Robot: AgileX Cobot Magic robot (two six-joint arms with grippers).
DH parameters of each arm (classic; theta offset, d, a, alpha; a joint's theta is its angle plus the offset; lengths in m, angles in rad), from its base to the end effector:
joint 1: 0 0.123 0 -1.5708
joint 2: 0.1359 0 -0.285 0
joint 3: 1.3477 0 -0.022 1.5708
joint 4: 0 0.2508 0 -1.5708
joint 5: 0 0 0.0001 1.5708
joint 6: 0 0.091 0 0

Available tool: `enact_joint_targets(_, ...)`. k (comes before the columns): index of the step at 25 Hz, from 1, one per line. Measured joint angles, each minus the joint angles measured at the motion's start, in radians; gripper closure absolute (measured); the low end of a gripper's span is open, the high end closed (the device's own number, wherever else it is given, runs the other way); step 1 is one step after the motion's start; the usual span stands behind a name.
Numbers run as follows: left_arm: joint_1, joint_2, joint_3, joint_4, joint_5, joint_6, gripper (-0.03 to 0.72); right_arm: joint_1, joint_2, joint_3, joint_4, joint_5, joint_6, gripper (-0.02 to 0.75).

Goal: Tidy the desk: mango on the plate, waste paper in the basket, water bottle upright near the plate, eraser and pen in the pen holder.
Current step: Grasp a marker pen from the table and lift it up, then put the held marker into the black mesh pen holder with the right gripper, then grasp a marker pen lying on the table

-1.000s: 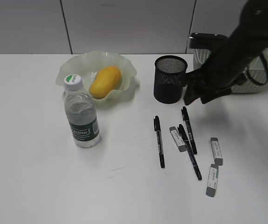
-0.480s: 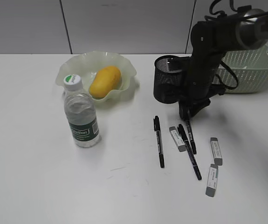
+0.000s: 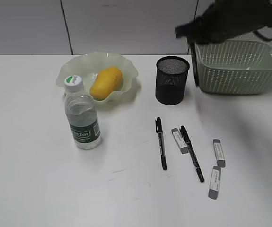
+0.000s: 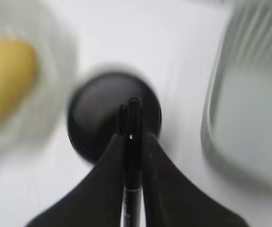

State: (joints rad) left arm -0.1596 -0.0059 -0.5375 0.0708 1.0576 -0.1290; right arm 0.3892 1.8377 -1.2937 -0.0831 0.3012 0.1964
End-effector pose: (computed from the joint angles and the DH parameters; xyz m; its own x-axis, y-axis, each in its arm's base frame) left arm -0.0093 0.0072 0.2880 -0.4158 -0.0282 -0.9090 0.0644 0.9961 -0.0603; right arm 0.3826 0.1545 0.2318 -0.6734 -0.1500 -0.7239 -0.2861 0.9558 0.0681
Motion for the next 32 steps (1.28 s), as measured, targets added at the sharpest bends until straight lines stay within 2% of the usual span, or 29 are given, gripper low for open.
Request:
enact_joint_targets(3, 0.000, 0.000, 0.000, 0.000, 0.000, 0.000, 0.332, -0.009, -0.069, 0.110, -0.057, -0.538, -0.009, 0.657)
enact_joint_targets(6, 0.000, 0.000, 0.000, 0.000, 0.000, 0.000, 0.349, -0.011, 0.014, 0.125, -0.064, -0.845, -0.059, 0.657)
enact_joint_targets(8, 0.000, 0.000, 0.000, 0.000, 0.000, 0.000, 0.364, -0.011, 0.093, 0.122, -0.054, -0.924, -0.084, 0.657)
enact_joint_targets(12, 0.000, 0.000, 0.000, 0.000, 0.000, -0.001, 0.393, -0.011, 0.227, 0.124, 0.002, -0.909, -0.100, 0.639)
enact_joint_targets(14, 0.000, 0.000, 0.000, 0.000, 0.000, -0.001, 0.406, -0.011, 0.244, 0.125, 0.011, -0.860, -0.102, 0.562)
enact_joint_targets(17, 0.000, 0.000, 0.000, 0.000, 0.000, -0.002, 0.423, -0.011, 0.200, 0.125, 0.014, -0.730, -0.104, 0.328)
enact_joint_targets(19, 0.000, 0.000, 0.000, 0.000, 0.000, -0.002, 0.430, -0.011, 0.110, 0.125, 0.009, -0.596, -0.104, 0.243)
enact_joint_targets(20, 0.000, 0.000, 0.000, 0.000, 0.000, -0.002, 0.433, -0.011, 0.049, 0.126, -0.002, -0.507, -0.104, 0.225)
enact_joint_targets(25, 0.000, 0.007, 0.000, 0.000, 0.000, -0.002, 0.433, -0.011, -0.343, 0.233, -0.060, -0.019, -0.104, 0.239)
enact_joint_targets(27, 0.000, 0.036, 0.000, -0.002, -0.001, 0.003, 0.433, -0.011, -0.531, 0.299, -0.065, 0.274, -0.104, 0.258)
enact_joint_targets(30, 0.000, 0.112, -0.002, -0.025, -0.006, 0.065, 0.433, -0.011, -0.807, 0.425, -0.065, 0.624, -0.103, 0.286)
enact_joint_targets(32, 0.000, 0.183, -0.012, -0.059, -0.030, 0.135, 0.433, -0.011, -1.002, 0.526, -0.055, 0.744, -0.102, 0.304)
